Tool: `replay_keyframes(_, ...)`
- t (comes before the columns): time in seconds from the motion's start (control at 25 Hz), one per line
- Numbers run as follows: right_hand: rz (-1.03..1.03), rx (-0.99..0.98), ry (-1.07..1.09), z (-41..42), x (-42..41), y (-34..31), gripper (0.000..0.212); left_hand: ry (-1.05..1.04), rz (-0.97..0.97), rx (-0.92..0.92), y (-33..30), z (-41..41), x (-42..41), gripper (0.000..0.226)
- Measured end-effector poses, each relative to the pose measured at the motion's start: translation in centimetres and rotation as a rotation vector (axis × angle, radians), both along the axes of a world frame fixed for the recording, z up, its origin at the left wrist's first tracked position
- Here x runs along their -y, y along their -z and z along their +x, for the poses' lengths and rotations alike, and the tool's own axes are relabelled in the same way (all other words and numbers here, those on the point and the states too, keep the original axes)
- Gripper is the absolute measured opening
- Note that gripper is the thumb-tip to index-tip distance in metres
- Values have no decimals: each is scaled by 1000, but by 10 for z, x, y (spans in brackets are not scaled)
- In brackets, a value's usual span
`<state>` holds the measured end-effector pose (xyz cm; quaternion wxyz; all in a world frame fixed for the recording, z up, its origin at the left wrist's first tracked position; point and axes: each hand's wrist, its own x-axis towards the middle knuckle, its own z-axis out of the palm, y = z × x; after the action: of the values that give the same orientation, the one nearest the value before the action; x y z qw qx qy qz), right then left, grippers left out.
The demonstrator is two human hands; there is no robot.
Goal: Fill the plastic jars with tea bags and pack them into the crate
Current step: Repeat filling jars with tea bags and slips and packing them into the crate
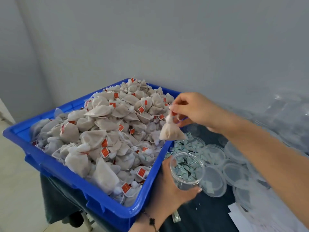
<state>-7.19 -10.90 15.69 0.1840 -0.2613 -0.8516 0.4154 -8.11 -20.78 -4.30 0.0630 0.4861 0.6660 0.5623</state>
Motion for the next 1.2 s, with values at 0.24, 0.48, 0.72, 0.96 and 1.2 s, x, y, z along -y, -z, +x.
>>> replay_keyframes(0.24,276,616,-163,48,14,17,19,10,-180,61,17,-7,1,92)
replay_keyframes(0.48,603,688,-243,-56,-14,65,29,142,-166,183,14,-9,8,102)
replay_keyframes(0.72,645,1111,-201,-93,-21,100,23,62,-182,66,9,-9,8,94)
replay_keyframes(0.96,604,431,20,-19,-22,32,14,123,-187,199,11,-10,9,100)
replay_keyframes(1.2,405,596,-147,50,15,14,6,60,-198,141,7,-9,10,92)
